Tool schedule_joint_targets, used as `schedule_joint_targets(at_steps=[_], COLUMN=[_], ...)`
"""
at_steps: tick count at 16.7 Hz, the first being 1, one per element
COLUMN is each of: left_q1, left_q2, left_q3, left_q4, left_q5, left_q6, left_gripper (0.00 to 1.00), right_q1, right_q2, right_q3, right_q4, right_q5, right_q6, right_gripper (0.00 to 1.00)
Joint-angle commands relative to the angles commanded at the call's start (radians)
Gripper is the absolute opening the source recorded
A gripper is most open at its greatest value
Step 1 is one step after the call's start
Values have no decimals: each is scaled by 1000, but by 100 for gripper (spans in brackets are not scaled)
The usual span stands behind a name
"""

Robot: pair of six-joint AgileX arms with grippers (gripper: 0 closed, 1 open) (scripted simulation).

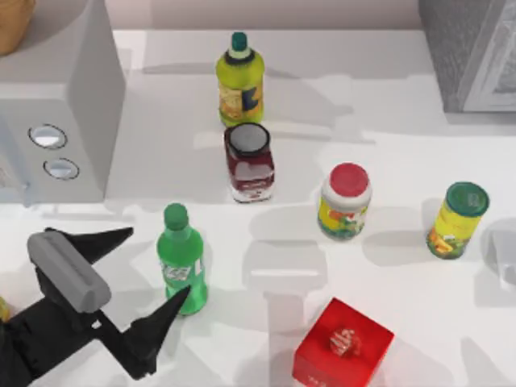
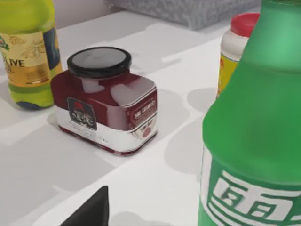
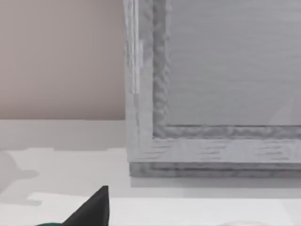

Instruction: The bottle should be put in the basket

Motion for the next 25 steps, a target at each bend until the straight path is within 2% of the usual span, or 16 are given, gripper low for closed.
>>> schedule_joint_targets(at_steps=[2,3,6,19,25], left_q1=[0,-11,-19,-183,-193], left_q2=[0,16,39,207,213], left_q3=[0,73,70,239,245], left_q4=[0,-4,-15,-10,-9], left_q5=[0,-2,-15,-176,-184], left_q6=[0,0,-6,-46,-48], left_gripper=[100,100,100,100,100], right_q1=[0,0,0,0,0], right_q2=[0,0,0,0,0], right_q3=[0,0,0,0,0], right_q4=[0,0,0,0,0], right_q5=[0,0,0,0,0], right_q6=[0,0,0,0,0], right_gripper=[100,100,100,100,100])
